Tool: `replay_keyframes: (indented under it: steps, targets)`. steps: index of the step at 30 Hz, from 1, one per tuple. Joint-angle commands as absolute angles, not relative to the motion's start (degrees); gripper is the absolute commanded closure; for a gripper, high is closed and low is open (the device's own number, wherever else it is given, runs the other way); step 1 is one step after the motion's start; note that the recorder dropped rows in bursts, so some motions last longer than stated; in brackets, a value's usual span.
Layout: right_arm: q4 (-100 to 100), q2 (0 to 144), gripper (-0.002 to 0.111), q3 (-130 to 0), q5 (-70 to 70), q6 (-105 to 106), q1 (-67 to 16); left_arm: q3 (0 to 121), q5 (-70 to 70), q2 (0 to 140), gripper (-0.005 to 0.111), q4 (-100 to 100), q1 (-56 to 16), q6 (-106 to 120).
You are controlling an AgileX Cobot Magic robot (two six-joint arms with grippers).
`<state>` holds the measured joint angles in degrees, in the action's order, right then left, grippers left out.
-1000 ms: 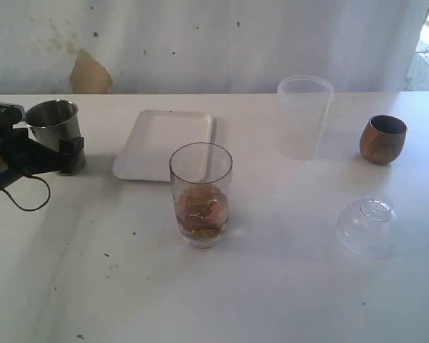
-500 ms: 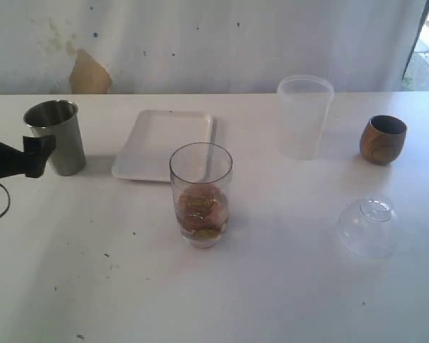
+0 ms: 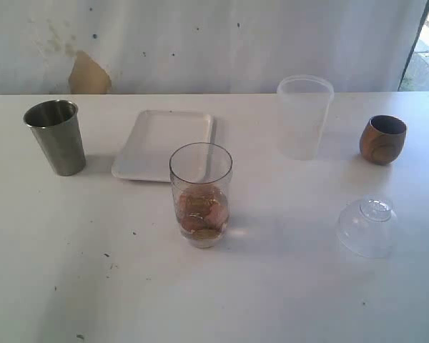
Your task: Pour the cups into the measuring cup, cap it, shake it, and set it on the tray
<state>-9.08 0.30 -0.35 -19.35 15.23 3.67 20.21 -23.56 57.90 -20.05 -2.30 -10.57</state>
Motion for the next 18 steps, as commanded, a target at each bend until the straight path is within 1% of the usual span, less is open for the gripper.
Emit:
replay_keyframes:
  steps: [1, 11, 18]
  targets:
    - [-9.15, 0.00, 0.108, 0.00, -19.24, 15.69, 3.53, 17.93, -22.62, 50.35, 0.107, -20.38, -2.39, -15.44]
    - [-9.27, 0.00, 0.108, 0.00, -19.24, 15.69, 3.53, 13.97, -21.41, 35.09, 0.107, -20.51, -2.39, -22.34]
    - [-9.27, 0.00, 0.108, 0.00, -19.24, 15.69, 3.53, 13.97, -21.81, 31.28, 0.107, -20.51, -2.39, -23.74]
